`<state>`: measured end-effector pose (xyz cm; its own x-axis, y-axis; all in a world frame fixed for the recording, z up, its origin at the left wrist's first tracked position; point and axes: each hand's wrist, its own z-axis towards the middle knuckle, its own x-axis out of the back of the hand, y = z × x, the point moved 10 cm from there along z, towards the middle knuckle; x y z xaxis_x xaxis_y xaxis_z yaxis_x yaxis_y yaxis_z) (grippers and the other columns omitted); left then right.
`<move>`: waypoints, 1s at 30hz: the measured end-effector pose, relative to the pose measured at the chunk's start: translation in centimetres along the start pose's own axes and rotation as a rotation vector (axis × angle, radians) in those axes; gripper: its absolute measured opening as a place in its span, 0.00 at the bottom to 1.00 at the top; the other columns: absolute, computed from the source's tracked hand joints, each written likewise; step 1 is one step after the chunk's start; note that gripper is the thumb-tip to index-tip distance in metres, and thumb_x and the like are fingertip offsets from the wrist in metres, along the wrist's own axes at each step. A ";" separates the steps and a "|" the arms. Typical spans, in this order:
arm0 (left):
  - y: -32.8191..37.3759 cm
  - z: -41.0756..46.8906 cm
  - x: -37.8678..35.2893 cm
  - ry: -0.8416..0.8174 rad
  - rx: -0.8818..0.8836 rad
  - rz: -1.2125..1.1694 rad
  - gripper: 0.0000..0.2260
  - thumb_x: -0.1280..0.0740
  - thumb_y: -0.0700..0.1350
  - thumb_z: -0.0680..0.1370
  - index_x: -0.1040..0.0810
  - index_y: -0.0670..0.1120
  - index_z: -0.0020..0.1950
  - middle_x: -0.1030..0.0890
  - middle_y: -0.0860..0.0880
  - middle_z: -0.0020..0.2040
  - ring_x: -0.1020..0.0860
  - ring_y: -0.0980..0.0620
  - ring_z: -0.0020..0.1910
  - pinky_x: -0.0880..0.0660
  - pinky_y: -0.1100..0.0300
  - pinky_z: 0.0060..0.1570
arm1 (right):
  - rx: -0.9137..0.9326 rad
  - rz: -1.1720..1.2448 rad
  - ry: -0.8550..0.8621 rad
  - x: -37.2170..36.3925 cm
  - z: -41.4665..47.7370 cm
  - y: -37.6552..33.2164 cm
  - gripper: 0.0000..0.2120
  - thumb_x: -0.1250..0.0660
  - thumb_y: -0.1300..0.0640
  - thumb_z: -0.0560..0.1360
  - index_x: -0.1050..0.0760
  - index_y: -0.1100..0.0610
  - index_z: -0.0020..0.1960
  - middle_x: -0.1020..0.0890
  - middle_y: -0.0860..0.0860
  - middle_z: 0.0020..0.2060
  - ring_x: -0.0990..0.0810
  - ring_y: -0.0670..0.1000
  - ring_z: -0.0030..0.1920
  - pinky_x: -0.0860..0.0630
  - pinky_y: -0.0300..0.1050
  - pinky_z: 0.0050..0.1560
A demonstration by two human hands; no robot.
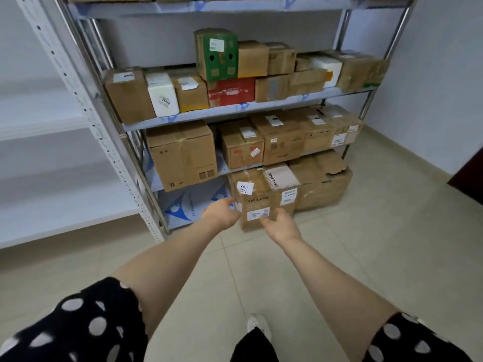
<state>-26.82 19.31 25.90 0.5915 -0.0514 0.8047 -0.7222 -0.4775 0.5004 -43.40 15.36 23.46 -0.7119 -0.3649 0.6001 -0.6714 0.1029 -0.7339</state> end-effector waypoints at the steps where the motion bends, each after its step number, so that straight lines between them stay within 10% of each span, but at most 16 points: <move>1: 0.6 2.1 -0.4 -0.007 0.003 0.000 0.23 0.40 0.46 0.79 0.36 0.51 0.75 0.30 0.47 0.72 0.29 0.46 0.66 0.33 0.51 0.67 | -0.011 -0.004 -0.003 0.7 1.9 0.2 0.21 0.38 0.49 0.78 0.31 0.59 0.67 0.26 0.57 0.65 0.28 0.58 0.65 0.31 0.45 0.61; 30: 6.8 45.3 -8.6 -0.038 0.516 -0.124 0.20 0.40 0.46 0.80 0.32 0.50 0.73 0.26 0.45 0.67 0.25 0.44 0.60 0.25 0.55 0.57 | -0.091 -0.323 -0.380 5.1 54.2 6.4 0.20 0.42 0.53 0.81 0.36 0.62 0.69 0.26 0.60 0.65 0.27 0.58 0.65 0.31 0.43 0.57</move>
<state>-20.62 -23.27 7.91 0.6807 0.0061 0.7325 -0.3814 -0.8508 0.3615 -40.23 -35.97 4.59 -0.3507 -0.7007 0.6214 -0.8724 0.0031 -0.4888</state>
